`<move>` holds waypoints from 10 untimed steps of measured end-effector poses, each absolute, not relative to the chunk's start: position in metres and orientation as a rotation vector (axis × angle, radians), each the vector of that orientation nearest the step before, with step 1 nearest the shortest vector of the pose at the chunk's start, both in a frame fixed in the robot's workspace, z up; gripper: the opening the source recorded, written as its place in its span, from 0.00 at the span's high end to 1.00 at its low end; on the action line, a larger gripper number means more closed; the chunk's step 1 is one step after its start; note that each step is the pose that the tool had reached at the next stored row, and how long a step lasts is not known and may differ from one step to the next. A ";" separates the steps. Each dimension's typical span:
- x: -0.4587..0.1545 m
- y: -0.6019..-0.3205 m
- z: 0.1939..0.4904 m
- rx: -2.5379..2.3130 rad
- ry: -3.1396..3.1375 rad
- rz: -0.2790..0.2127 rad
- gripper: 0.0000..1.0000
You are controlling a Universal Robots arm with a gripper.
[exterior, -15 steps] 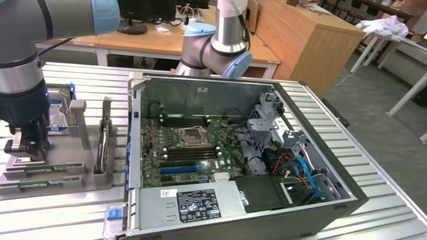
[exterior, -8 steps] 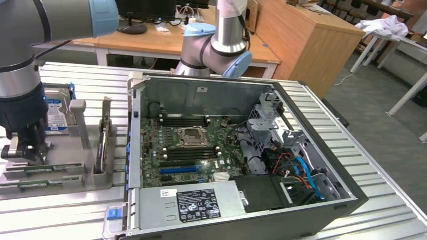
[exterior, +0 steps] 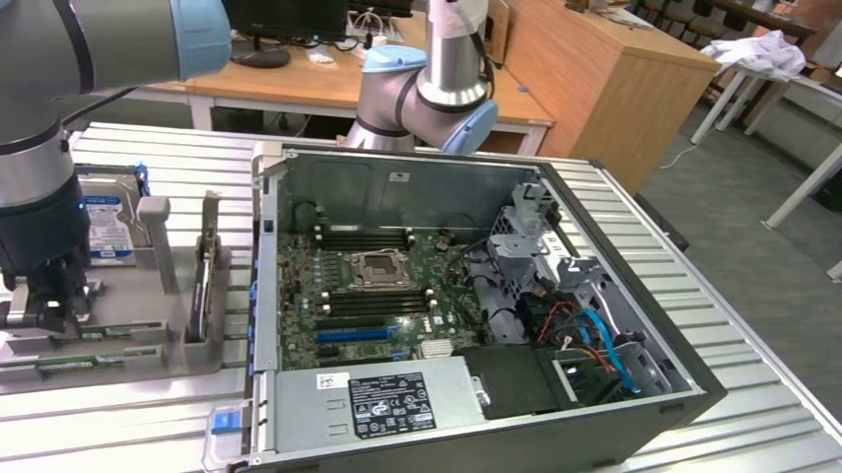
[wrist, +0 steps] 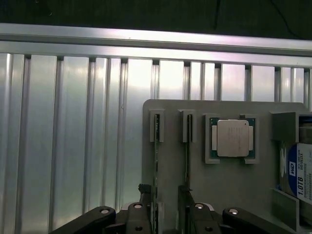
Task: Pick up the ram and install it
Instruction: 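Pick up the ram and move it above insertion slot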
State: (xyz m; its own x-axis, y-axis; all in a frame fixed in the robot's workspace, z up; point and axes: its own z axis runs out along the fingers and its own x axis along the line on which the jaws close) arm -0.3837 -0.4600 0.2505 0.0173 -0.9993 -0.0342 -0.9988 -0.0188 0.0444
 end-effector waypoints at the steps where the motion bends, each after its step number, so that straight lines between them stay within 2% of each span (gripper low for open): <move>1: -0.384 -0.461 0.250 2.235 -2.195 -0.087 0.64; 10: -0.384 -0.463 0.250 2.235 -2.195 -0.087 0.64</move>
State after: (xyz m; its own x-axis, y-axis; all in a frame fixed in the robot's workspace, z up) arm -0.3837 -0.4629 0.2495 0.0173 -0.9993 -0.0344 -0.9988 -0.0189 0.0442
